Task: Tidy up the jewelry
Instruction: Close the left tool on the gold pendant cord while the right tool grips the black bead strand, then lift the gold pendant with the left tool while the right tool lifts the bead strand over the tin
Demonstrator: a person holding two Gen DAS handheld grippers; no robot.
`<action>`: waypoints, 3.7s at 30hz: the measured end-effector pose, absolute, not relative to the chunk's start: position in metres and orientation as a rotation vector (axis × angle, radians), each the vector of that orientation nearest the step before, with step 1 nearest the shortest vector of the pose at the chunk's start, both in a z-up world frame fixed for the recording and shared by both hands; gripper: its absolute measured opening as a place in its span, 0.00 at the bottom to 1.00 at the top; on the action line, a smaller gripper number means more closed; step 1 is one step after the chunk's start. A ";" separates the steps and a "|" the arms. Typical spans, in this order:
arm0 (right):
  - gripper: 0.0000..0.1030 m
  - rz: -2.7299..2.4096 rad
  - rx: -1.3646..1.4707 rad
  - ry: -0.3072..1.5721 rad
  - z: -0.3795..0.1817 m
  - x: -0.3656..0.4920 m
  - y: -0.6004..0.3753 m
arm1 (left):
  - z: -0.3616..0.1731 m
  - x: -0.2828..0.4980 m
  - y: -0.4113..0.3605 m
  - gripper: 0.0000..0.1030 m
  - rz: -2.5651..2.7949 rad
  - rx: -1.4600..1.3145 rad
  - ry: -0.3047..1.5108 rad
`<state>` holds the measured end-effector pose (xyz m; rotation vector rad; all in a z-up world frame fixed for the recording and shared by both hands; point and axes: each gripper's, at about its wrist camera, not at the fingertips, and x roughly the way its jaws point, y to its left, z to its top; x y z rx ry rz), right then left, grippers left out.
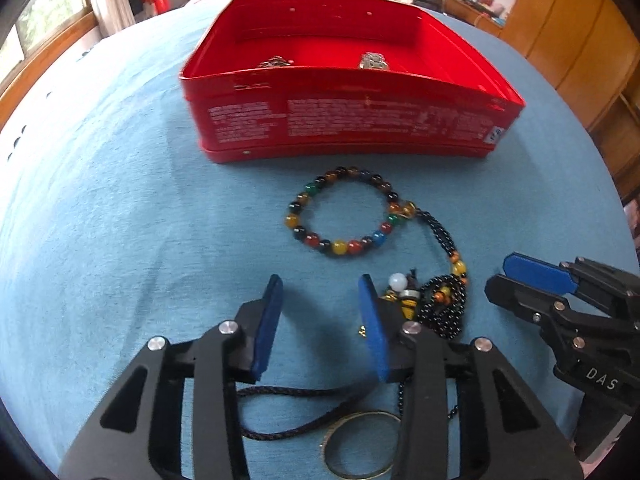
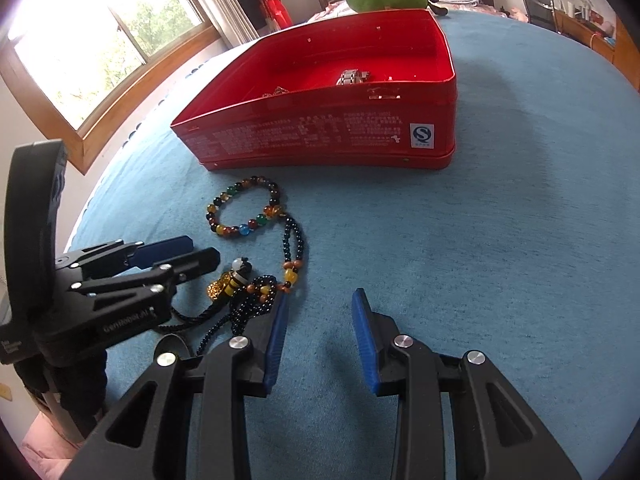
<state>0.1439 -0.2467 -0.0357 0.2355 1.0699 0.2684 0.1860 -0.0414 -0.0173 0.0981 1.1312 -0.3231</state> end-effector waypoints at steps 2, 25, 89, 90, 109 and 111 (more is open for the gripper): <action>0.32 0.267 0.244 1.068 -0.036 0.145 -0.249 | -0.016 0.185 -0.044 0.39 -0.343 0.095 1.133; 0.33 0.258 0.253 1.071 -0.040 0.148 -0.252 | -0.025 0.193 -0.091 0.30 -0.407 0.203 1.138; 0.08 0.335 0.283 0.934 0.014 0.146 -0.246 | 0.033 0.162 0.013 0.17 -0.412 -0.035 0.971; 0.08 0.333 0.282 0.931 0.016 0.146 -0.247 | 0.037 0.161 0.014 0.17 -0.413 -0.039 0.964; 0.08 0.335 0.253 0.833 0.088 0.184 -0.259 | 0.116 0.198 -0.007 0.17 -0.415 -0.052 0.862; 0.08 0.333 0.255 0.820 0.099 0.195 -0.261 | 0.129 0.209 -0.013 0.17 -0.419 -0.056 0.842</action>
